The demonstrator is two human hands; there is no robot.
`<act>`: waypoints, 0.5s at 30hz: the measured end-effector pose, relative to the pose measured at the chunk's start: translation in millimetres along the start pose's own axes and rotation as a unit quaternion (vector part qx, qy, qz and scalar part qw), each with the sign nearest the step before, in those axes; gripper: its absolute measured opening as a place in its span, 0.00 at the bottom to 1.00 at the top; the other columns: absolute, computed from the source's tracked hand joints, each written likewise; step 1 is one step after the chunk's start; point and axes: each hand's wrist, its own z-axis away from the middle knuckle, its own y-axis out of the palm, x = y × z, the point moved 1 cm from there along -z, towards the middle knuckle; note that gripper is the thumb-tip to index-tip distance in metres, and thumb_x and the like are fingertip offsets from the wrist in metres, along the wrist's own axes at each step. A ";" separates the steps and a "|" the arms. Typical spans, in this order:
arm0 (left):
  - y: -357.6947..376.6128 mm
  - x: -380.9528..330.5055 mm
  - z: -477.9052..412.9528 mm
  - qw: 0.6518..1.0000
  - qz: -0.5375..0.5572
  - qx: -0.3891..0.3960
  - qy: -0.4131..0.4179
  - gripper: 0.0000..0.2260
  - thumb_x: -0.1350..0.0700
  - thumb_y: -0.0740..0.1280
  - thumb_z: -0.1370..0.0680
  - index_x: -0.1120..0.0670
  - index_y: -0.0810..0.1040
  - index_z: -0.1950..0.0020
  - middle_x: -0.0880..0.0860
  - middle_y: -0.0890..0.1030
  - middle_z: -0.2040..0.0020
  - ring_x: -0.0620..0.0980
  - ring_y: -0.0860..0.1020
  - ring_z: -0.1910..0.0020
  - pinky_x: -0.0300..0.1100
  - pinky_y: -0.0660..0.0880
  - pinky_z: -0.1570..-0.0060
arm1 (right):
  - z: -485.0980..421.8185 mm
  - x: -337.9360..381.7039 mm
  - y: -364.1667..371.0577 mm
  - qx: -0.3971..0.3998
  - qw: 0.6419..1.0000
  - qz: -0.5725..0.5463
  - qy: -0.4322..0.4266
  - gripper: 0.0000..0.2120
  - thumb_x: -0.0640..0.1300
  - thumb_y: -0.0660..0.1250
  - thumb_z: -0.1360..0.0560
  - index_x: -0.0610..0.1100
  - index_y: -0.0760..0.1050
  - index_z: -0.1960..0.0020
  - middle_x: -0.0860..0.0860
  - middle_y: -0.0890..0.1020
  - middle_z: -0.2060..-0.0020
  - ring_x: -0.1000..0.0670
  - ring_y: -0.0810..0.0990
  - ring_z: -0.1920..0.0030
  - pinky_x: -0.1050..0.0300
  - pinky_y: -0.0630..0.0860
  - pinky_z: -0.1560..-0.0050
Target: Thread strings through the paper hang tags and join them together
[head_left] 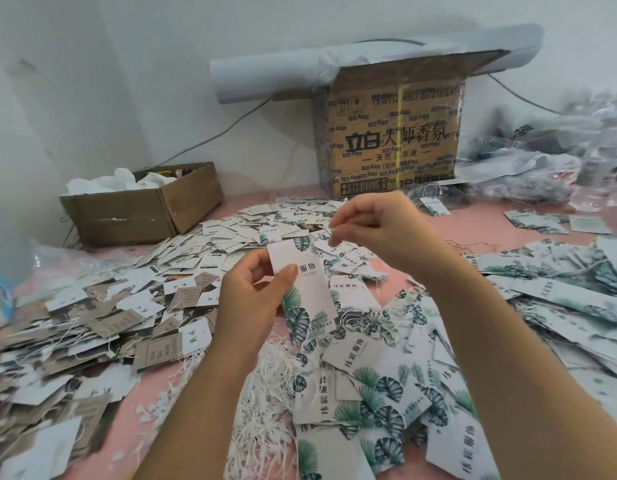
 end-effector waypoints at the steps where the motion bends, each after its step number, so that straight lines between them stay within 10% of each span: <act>1: 0.5 -0.7 0.4 1.000 0.000 0.002 0.002 0.05 0.60 0.68 0.25 0.49 0.78 0.54 0.44 0.84 0.60 0.42 0.81 0.66 0.34 0.74 0.73 | 0.2 3.0 1.9 0.002 1.000 0.008 -0.012 0.07 0.36 0.69 0.28 0.47 0.78 0.60 0.55 0.83 0.66 0.55 0.82 0.63 0.59 0.80 0.58; 15: 5.9 -11.4 3.3 0.995 -0.040 0.026 0.082 0.08 0.60 0.65 0.22 0.47 0.78 0.55 0.42 0.83 0.60 0.41 0.81 0.64 0.41 0.80 0.63 | -1.5 16.4 11.9 0.009 0.991 0.116 -0.066 0.04 0.43 0.68 0.26 0.50 0.77 0.59 0.58 0.69 0.62 0.61 0.66 0.67 0.72 0.63 0.65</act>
